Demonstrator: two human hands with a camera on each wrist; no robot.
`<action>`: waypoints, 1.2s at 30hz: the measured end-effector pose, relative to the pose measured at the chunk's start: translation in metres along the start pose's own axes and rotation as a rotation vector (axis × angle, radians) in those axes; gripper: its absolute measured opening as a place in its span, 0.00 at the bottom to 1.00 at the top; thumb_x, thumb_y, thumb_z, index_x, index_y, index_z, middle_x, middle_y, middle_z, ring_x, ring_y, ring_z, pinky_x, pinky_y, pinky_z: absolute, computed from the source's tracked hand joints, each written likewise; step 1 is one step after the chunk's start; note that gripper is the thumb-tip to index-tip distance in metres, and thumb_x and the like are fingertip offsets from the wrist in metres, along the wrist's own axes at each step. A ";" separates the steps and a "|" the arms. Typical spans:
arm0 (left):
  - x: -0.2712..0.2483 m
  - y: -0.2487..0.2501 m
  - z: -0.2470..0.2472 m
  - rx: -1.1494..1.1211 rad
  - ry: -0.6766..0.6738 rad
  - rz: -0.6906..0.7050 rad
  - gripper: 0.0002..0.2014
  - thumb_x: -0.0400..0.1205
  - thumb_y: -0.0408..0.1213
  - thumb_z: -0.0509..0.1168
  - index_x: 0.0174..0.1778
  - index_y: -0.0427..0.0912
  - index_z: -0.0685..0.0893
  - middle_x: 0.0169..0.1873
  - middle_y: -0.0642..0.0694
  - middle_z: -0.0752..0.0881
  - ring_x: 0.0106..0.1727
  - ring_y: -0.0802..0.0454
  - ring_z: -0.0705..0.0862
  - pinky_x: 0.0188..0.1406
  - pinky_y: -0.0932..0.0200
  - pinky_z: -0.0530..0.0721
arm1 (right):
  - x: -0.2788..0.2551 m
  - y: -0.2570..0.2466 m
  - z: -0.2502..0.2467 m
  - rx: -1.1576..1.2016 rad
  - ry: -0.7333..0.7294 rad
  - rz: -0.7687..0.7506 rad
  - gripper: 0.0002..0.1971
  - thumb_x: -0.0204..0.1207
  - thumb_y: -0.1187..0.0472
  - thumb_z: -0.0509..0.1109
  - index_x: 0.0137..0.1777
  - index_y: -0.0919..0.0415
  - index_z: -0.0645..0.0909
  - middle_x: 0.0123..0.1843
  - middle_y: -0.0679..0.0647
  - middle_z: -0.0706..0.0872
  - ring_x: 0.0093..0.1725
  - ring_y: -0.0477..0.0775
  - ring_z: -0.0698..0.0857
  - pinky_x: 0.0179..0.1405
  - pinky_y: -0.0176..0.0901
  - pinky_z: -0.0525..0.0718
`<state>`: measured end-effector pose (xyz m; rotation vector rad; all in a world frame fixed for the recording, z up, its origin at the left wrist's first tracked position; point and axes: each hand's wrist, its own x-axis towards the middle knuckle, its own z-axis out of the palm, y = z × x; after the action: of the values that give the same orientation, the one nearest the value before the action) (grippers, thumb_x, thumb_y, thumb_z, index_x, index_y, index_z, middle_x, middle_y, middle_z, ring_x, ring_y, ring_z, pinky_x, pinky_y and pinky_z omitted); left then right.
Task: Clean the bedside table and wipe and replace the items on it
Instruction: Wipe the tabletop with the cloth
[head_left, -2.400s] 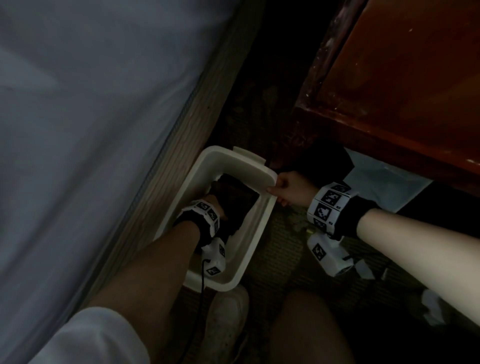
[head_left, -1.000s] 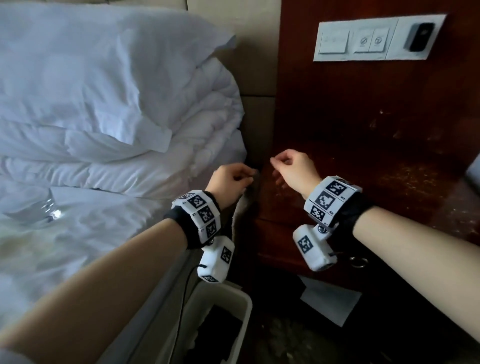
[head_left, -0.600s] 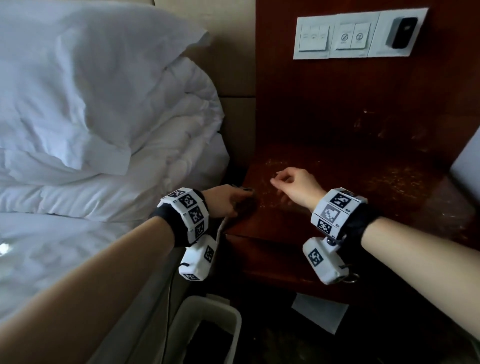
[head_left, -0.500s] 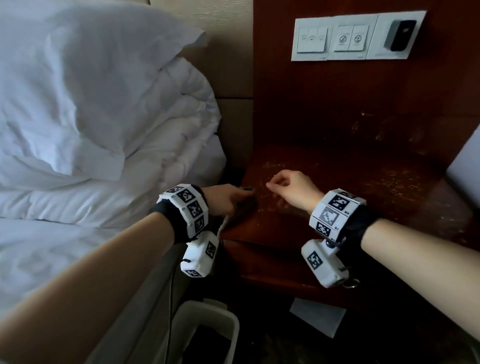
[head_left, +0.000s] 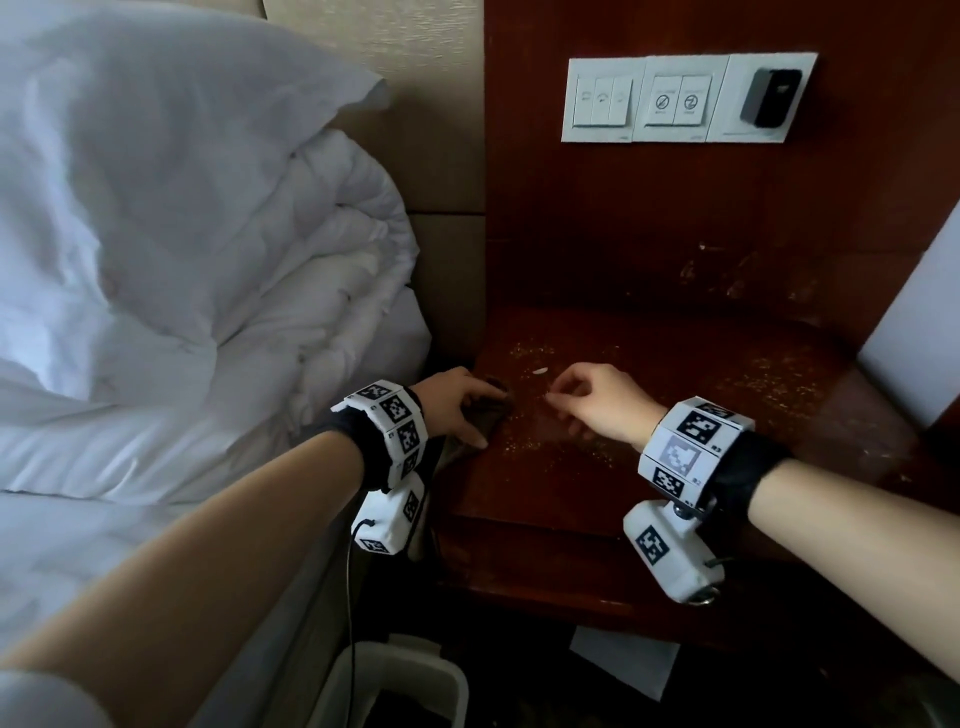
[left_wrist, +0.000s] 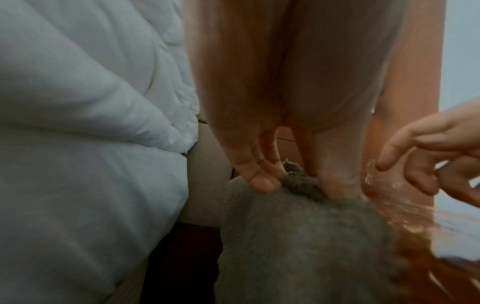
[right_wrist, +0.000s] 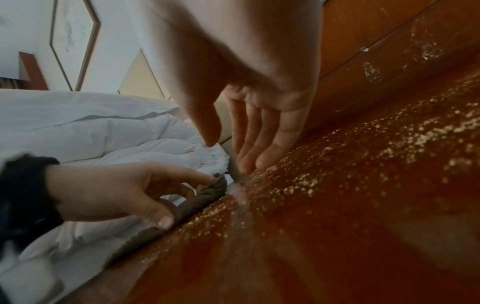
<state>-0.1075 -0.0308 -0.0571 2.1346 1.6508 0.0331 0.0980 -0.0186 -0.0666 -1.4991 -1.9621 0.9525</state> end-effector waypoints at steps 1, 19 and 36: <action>-0.002 0.002 -0.001 0.006 -0.005 0.004 0.36 0.73 0.39 0.76 0.77 0.51 0.70 0.69 0.42 0.71 0.69 0.44 0.73 0.61 0.64 0.71 | 0.000 0.000 0.001 -0.003 0.002 -0.002 0.07 0.78 0.56 0.70 0.52 0.57 0.80 0.38 0.56 0.88 0.33 0.56 0.87 0.33 0.46 0.85; -0.045 0.054 0.032 0.064 0.005 0.077 0.32 0.74 0.39 0.74 0.74 0.52 0.72 0.65 0.42 0.74 0.63 0.47 0.76 0.61 0.59 0.74 | -0.039 0.005 -0.011 -0.030 0.039 -0.024 0.08 0.77 0.56 0.69 0.52 0.59 0.81 0.44 0.58 0.89 0.34 0.54 0.87 0.34 0.41 0.83; -0.044 0.054 0.019 0.109 -0.121 0.119 0.23 0.78 0.39 0.70 0.70 0.44 0.77 0.72 0.48 0.74 0.72 0.51 0.73 0.70 0.61 0.69 | -0.043 0.024 -0.035 -0.059 0.072 0.012 0.09 0.78 0.57 0.69 0.55 0.60 0.81 0.44 0.59 0.90 0.35 0.55 0.87 0.34 0.43 0.84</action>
<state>-0.0658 -0.0885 -0.0448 2.2664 1.4877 -0.1504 0.1507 -0.0484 -0.0619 -1.5575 -1.9478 0.8400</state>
